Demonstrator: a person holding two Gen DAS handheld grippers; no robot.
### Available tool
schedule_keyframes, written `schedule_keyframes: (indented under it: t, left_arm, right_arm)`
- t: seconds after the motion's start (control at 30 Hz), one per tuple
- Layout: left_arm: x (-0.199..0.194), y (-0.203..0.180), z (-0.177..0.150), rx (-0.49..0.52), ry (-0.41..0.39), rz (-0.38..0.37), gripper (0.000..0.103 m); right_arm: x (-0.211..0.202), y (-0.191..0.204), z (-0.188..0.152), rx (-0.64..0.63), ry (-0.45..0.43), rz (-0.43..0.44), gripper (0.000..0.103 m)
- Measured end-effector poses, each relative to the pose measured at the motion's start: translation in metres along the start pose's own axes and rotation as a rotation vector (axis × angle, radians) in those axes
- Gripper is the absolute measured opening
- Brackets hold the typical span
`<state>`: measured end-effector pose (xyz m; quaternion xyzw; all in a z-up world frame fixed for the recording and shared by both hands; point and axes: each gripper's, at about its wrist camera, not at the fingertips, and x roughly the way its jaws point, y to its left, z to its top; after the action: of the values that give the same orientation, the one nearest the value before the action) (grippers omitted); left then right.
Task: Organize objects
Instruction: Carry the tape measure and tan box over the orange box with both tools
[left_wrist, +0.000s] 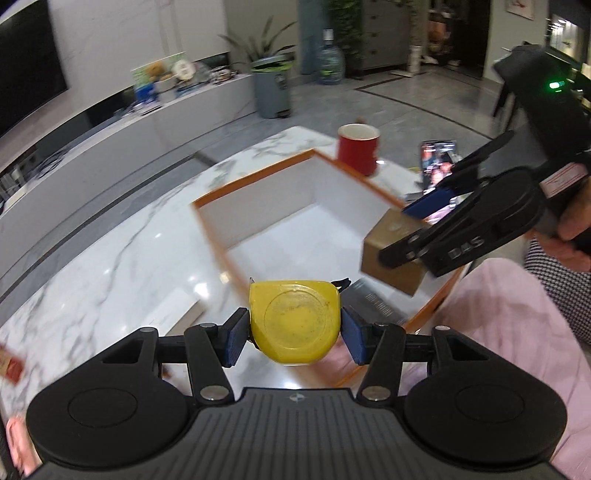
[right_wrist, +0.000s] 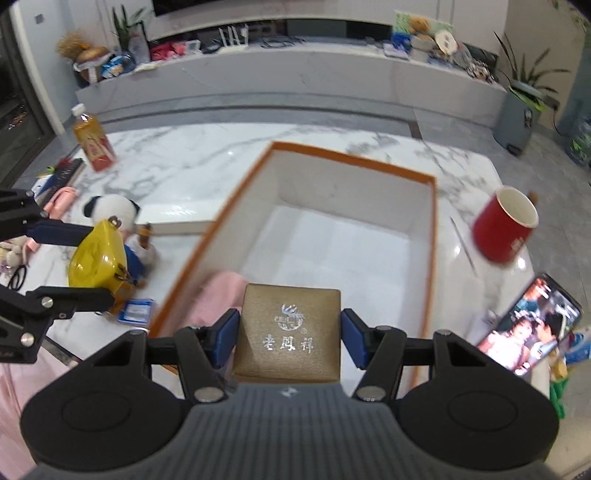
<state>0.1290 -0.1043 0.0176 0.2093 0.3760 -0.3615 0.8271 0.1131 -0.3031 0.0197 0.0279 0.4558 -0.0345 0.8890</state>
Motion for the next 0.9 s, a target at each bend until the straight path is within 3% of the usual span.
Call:
schedule_keyframes:
  t: [0.37, 0.9]
  left_arm:
    - [0.054, -0.018, 0.017, 0.057, 0.034, -0.066, 0.062]
    - [0.074, -0.004, 0.012, 0.073, 0.040, -0.080, 0.062]
  right_arm:
    - [0.025, -0.029, -0.014, 0.059, 0.104, -0.049, 0.061]
    - [0.071, -0.026, -0.015, 0.130, 0.275, -0.102, 0.062]
